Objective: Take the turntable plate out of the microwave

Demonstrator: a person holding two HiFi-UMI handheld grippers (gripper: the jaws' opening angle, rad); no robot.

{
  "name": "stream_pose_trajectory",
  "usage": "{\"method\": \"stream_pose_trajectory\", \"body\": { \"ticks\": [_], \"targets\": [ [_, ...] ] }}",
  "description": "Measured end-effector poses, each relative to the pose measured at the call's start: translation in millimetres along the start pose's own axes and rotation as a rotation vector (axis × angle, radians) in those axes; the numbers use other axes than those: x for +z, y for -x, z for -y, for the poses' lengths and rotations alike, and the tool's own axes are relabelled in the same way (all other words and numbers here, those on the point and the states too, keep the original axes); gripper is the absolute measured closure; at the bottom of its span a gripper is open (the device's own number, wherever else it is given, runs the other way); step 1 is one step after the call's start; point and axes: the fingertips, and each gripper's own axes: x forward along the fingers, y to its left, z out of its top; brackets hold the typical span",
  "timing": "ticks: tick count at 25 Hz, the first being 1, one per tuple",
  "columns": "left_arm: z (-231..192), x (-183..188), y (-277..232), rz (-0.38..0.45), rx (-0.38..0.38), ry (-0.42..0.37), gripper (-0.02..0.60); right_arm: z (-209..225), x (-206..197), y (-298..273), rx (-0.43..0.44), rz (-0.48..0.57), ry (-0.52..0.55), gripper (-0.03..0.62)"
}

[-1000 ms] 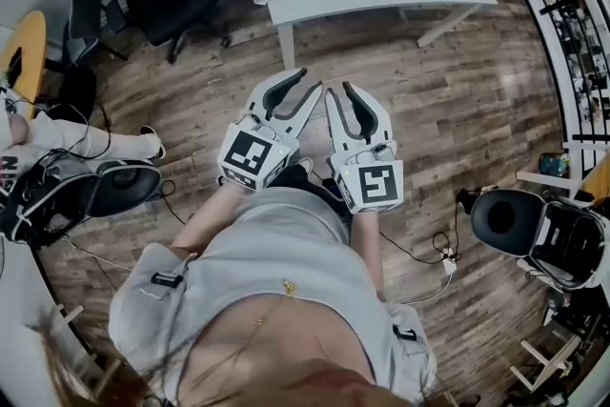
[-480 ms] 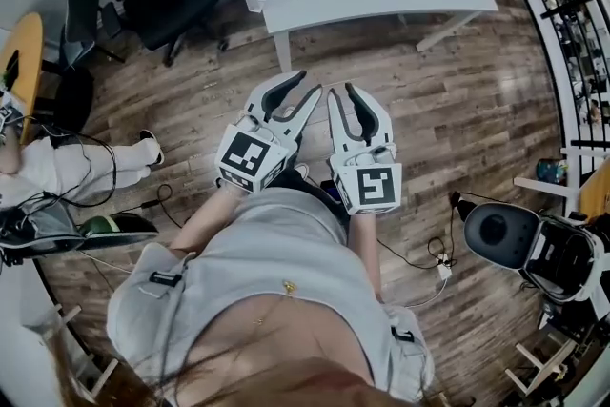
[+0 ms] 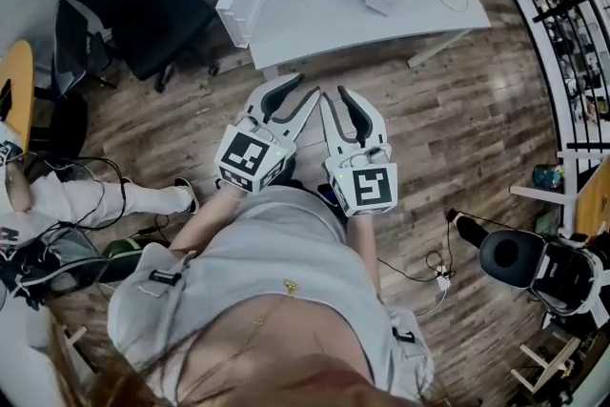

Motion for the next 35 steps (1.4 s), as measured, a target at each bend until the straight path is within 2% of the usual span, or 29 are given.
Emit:
{"method": "stream_pose_trajectory", "body": {
  "ticks": [18,27,35],
  "targets": [
    [-79.4,7.2,-68.6,-0.016,-0.048,0.026,0.442,48.5,-2.3,-92.8,-0.027,-0.016,-0.027,0.485],
    [-108.3,2.3,-72.0,-0.037,-0.056,0.039,0.439,50.1,-4.5,-119.3,-0.045,-0.023,-0.040,0.477],
    [-121.9,1.8,-83.3,-0.039,-0.034,0.046,0.436,59.2,-9.9,-134.4,-0.023,-0.048,-0.048,0.477]
  ]
}}
